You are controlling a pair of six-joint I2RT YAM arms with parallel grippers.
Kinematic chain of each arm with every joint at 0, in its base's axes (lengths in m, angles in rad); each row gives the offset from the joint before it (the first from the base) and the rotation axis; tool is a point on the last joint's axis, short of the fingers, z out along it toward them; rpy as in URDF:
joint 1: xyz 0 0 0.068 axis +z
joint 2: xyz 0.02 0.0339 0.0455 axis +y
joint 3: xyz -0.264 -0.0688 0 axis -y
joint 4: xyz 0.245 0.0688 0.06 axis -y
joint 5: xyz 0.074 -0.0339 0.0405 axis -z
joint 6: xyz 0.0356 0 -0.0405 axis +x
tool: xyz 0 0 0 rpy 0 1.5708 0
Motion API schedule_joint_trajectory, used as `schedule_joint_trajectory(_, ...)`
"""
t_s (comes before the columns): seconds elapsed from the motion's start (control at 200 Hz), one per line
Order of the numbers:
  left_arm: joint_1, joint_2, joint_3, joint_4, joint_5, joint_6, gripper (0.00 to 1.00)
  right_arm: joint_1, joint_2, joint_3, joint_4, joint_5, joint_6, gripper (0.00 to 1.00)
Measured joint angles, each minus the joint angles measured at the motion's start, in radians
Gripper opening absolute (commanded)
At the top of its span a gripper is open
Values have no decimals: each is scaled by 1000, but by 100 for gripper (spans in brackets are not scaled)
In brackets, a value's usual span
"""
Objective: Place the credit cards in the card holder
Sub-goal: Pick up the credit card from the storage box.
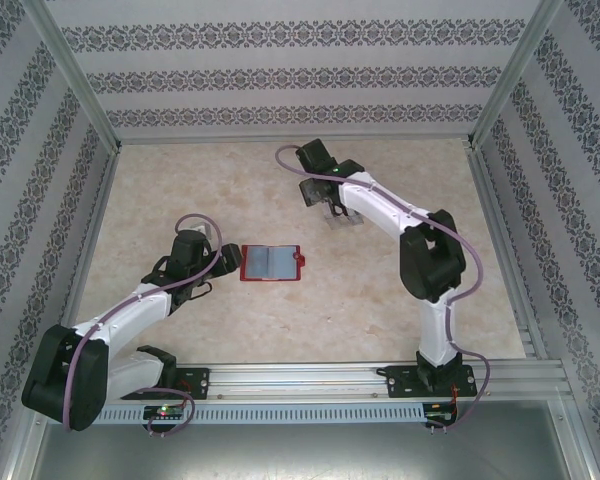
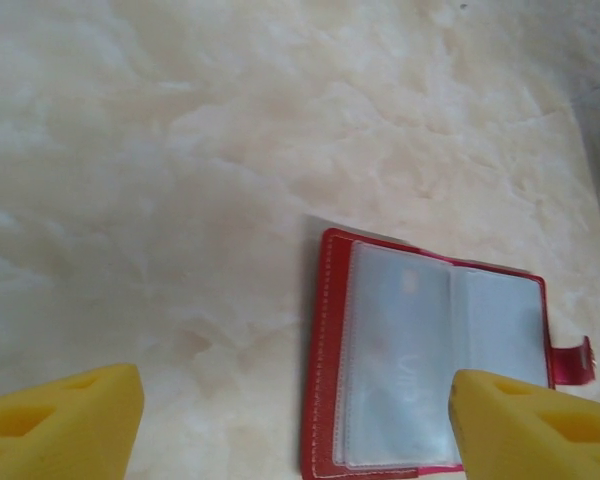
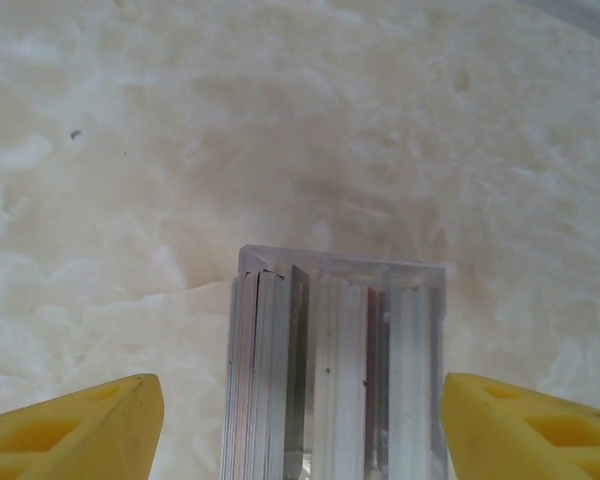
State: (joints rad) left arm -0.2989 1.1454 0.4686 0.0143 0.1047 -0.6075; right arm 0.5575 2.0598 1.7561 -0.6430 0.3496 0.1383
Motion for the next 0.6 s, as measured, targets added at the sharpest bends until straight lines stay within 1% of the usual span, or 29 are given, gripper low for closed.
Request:
schedule_joint_trajectory(0.12,0,-5,0,-18,-12,1,85,-7,47,31,-47,-8,-17,74)
schedule_joint_trajectory(0.32,0,-19,0,-31,-24,2,88,-19,49,31,-84,-12,-23,72)
schedule_joint_trajectory(0.6,0,-19,0,-34,-23,1,89,-31,49,29,-109,48,-15,67)
